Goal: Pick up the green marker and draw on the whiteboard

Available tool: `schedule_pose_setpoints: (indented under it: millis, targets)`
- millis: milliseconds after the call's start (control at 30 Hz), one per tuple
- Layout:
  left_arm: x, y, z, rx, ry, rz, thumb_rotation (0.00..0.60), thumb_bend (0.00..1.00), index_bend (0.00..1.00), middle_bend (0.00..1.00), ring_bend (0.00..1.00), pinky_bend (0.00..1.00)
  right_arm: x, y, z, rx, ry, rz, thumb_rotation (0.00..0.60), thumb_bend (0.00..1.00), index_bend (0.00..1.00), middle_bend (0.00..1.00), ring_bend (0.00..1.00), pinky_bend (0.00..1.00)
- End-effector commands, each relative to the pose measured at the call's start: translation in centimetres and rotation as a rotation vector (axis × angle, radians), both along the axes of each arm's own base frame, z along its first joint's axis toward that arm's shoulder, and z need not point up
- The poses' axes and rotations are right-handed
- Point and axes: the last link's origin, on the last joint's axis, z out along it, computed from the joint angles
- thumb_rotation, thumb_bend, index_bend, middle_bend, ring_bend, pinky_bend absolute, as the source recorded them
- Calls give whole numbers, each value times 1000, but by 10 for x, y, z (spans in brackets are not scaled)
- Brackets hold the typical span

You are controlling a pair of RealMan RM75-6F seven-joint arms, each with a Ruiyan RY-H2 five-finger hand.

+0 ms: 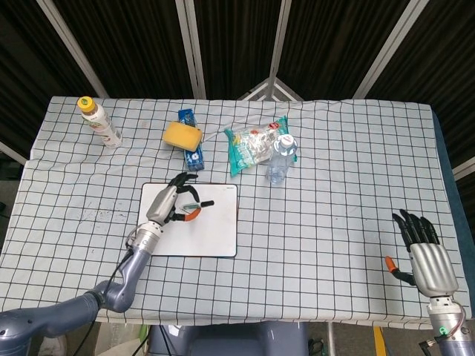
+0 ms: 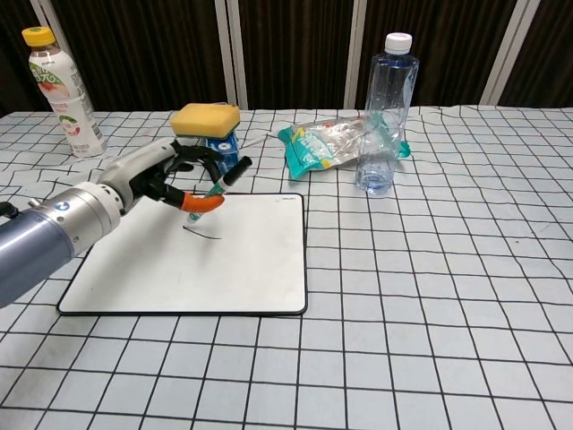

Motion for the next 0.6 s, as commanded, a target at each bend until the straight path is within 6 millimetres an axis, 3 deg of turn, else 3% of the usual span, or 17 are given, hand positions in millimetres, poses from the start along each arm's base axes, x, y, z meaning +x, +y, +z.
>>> schedule_pose_setpoints:
  millis: [33, 167, 333, 600]
  targets:
    - [-18, 8, 17, 56, 47, 8, 600, 525, 684, 129, 0, 17, 0, 0, 0, 0, 0, 2, 600, 350, 0, 0, 0, 0]
    - [-26, 14, 34, 101, 29, 25, 600, 525, 684, 129, 0, 17, 1, 1, 0, 0, 2, 4, 600, 351, 0, 0, 0, 0]
    - [-19, 10, 45, 106, -40, 17, 600, 524, 684, 129, 0, 17, 1, 1, -1, 2, 4, 7, 600, 351, 0, 0, 0, 0]
    - [7, -13, 33, 13, -134, 4, 600, 524, 684, 129, 0, 17, 1, 1, -1, 0, 7, 7, 600, 350, 0, 0, 0, 0]
